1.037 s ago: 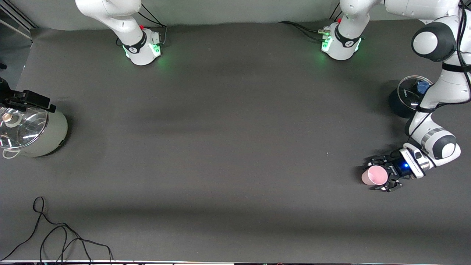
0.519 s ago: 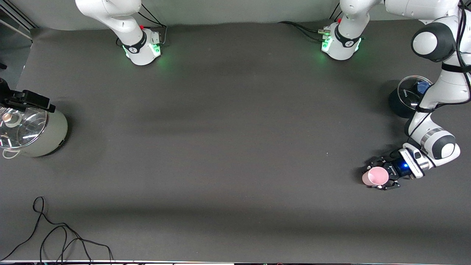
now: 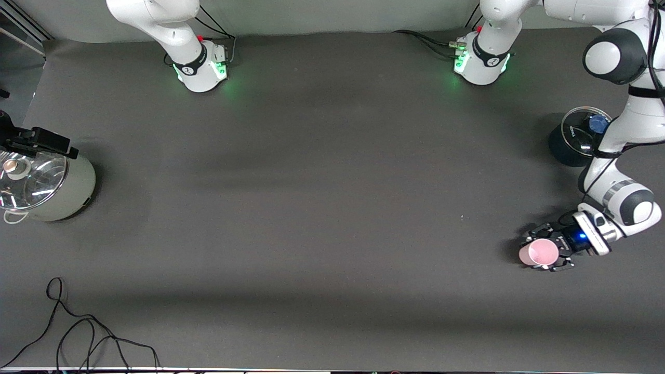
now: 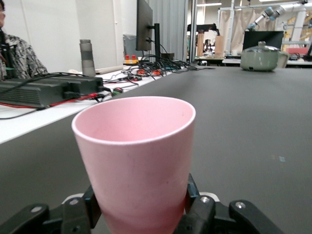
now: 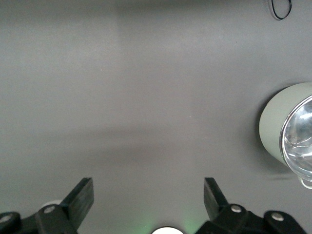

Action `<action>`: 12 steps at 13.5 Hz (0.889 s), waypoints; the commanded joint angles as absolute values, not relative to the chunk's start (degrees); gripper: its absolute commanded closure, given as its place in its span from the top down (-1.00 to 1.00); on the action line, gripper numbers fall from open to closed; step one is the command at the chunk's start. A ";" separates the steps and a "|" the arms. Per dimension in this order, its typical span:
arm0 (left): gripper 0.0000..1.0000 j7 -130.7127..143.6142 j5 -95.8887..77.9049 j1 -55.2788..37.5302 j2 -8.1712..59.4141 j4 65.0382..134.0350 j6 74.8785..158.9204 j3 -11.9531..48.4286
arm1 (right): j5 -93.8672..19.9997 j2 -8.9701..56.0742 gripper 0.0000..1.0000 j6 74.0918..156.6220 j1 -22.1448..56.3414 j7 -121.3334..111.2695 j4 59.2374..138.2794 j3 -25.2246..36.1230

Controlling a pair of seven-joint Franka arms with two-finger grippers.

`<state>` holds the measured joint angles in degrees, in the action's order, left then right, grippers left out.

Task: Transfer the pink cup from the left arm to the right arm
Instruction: 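Close the left gripper around the pink cup's base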

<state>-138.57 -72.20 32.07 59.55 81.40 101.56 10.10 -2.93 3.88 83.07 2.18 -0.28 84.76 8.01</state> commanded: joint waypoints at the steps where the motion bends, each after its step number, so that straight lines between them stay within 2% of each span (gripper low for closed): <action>1: -0.32 -129.85 -72.34 31.55 53.19 83.06 100.72 9.76 | -3.43 4.31 1.00 82.18 2.20 -1.05 83.67 8.26; 7: -0.46 -114.29 -73.03 28.75 40.63 89.37 102.65 10.81 | -3.60 4.39 1.00 82.18 2.11 -0.97 83.76 8.35; 9: -0.46 -109.71 -74.26 26.38 34.57 94.63 107.90 11.59 | -3.60 4.39 1.00 82.18 2.20 -0.79 83.76 8.35; 12: -0.46 -109.51 -81.02 26.02 26.48 103.86 115.38 16.68 | -3.87 4.66 1.00 82.18 2.11 -0.88 83.85 8.35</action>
<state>-109.86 -77.14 26.34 34.91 93.60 110.34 14.61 -2.93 3.95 83.03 2.18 -0.29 84.76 8.04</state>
